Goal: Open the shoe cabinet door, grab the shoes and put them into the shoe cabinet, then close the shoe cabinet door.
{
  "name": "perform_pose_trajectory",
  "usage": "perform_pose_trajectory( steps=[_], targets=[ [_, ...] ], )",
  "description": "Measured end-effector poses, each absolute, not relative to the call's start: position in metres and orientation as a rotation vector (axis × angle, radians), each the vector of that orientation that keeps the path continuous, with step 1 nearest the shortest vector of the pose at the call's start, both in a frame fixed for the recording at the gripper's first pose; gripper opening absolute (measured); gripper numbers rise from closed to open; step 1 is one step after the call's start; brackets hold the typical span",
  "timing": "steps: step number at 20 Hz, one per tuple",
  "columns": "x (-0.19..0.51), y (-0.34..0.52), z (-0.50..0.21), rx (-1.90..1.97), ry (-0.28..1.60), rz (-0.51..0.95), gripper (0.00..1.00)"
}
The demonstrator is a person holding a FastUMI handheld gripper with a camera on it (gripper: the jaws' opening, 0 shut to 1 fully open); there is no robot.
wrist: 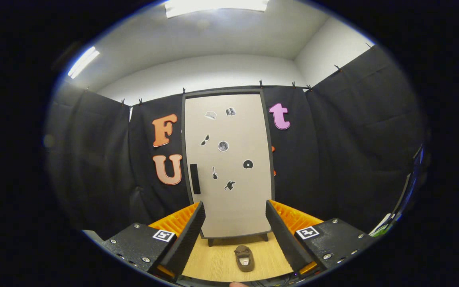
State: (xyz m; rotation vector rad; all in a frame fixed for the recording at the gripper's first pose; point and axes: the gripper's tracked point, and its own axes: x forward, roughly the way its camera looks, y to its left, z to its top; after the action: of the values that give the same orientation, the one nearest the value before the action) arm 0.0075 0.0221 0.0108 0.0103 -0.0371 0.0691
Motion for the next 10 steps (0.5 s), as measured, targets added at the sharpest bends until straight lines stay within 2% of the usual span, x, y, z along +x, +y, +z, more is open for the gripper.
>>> perform_pose_trajectory(
  steps=[10],
  targets=[
    [0.060, 0.069, 0.000, 0.031, -0.021, 0.108, 0.94]
  ],
)
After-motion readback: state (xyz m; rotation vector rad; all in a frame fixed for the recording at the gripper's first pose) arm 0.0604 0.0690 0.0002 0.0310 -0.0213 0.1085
